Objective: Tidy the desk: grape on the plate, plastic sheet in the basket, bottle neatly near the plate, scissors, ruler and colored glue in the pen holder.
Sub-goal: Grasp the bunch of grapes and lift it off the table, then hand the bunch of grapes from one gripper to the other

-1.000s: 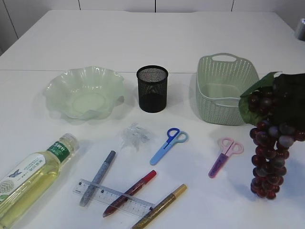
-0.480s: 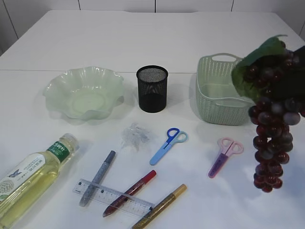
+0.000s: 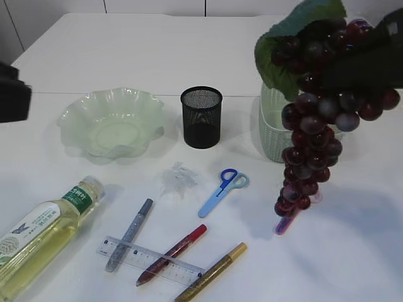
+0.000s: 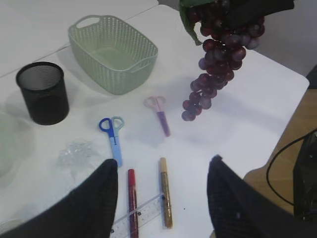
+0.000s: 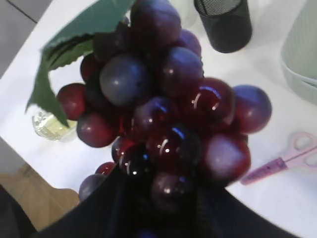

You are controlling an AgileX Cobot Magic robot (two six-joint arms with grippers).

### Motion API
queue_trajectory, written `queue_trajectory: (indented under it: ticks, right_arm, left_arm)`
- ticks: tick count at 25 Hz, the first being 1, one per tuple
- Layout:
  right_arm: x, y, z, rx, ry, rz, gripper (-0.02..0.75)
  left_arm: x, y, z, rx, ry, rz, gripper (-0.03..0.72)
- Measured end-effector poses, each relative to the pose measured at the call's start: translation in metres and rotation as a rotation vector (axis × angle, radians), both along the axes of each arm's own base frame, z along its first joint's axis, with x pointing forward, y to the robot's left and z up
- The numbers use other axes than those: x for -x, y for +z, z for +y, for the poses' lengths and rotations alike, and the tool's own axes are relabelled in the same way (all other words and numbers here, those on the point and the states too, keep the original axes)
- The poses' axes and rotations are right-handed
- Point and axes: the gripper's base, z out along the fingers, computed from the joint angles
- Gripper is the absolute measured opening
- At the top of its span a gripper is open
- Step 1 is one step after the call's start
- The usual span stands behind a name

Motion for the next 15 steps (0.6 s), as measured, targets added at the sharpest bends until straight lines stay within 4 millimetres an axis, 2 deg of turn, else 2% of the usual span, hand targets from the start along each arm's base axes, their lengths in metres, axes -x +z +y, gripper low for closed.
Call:
queue_trajectory:
  ticks: [3, 10, 15]
  right_arm:
    - [0.001, 0.004, 0.005, -0.043, 0.048, -0.035, 0.249]
    - [0.002, 0.013, 0.013, -0.124, 0.146, -0.128, 0.249]
    - [0.003, 0.018, 0.016, -0.18, 0.167, -0.156, 0.249]
  left_arm:
    - [-0.014, -0.011, -0.008, 0.031, -0.042, 0.021, 0.424]
    - [-0.045, -0.02, -0.024, 0.152, -0.119, -0.012, 0.424]
    - [-0.059, -0.029, -0.034, 0.222, -0.199, 0.003, 0.424]
